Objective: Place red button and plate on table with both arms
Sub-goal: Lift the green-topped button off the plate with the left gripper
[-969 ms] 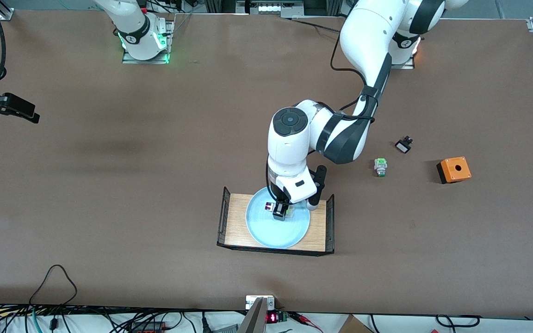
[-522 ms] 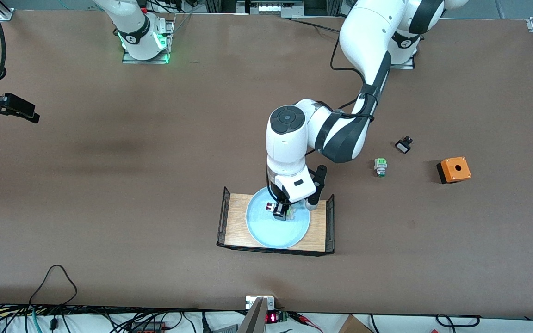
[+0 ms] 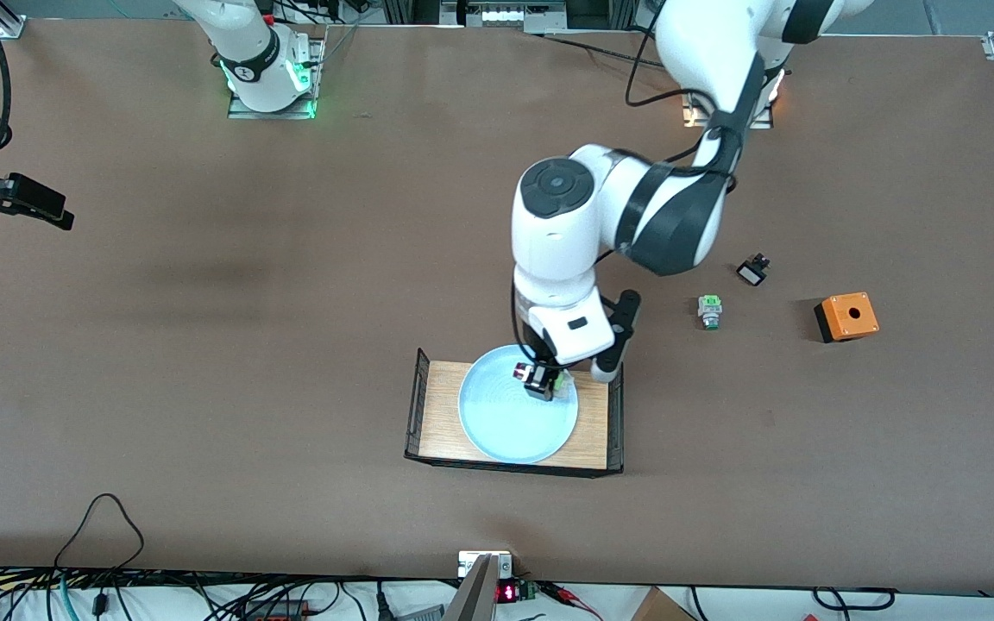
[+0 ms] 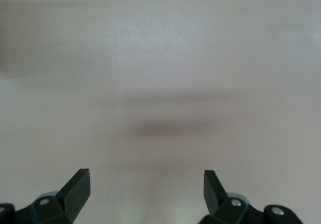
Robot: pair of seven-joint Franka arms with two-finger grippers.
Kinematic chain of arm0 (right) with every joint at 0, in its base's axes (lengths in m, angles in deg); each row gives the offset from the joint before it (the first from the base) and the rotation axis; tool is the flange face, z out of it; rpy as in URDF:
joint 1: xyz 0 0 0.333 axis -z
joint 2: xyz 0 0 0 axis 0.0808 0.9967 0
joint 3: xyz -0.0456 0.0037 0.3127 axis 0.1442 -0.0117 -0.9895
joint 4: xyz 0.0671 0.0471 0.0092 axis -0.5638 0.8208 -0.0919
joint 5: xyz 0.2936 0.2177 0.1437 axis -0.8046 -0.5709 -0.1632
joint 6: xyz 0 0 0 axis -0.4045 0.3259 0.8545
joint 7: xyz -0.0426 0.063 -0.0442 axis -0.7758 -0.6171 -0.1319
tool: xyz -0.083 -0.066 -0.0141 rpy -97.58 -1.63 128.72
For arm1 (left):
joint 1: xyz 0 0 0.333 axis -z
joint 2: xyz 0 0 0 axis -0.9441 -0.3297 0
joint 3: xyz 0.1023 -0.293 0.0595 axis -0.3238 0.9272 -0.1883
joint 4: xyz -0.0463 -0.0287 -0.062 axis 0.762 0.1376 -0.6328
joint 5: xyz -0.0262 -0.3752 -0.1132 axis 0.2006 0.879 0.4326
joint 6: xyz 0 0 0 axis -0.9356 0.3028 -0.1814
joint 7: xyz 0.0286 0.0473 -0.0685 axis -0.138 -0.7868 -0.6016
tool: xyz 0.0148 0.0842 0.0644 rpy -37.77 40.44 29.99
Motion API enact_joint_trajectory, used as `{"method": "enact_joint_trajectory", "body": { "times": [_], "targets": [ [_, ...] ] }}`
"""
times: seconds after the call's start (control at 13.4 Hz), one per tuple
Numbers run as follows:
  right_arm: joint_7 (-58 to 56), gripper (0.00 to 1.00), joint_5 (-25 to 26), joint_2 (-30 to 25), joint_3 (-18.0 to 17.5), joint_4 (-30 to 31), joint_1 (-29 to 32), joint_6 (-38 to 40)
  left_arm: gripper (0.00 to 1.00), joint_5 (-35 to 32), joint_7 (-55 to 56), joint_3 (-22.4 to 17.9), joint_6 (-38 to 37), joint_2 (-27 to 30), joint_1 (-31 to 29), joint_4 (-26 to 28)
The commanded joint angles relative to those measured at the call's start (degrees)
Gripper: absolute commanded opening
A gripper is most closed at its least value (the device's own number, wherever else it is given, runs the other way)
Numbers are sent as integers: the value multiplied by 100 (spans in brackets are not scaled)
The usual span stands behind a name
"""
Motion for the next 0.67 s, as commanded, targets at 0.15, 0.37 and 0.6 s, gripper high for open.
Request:
{"method": "enact_joint_trajectory", "body": {
  "times": [0.15,0.37,0.6],
  "targets": [
    [-29,100,-15,-72,-23,69,49,-14,0,506,-1492,22,-451,632,-523,282],
    [-20,100,-6,-72,-23,69,40,-14,0,787,-2492,31,-478,939,-892,772],
    [-20,100,-6,-72,-23,69,31,-14,0,1095,-3854,31,-478,1361,-1305,1519]
  ]
}}
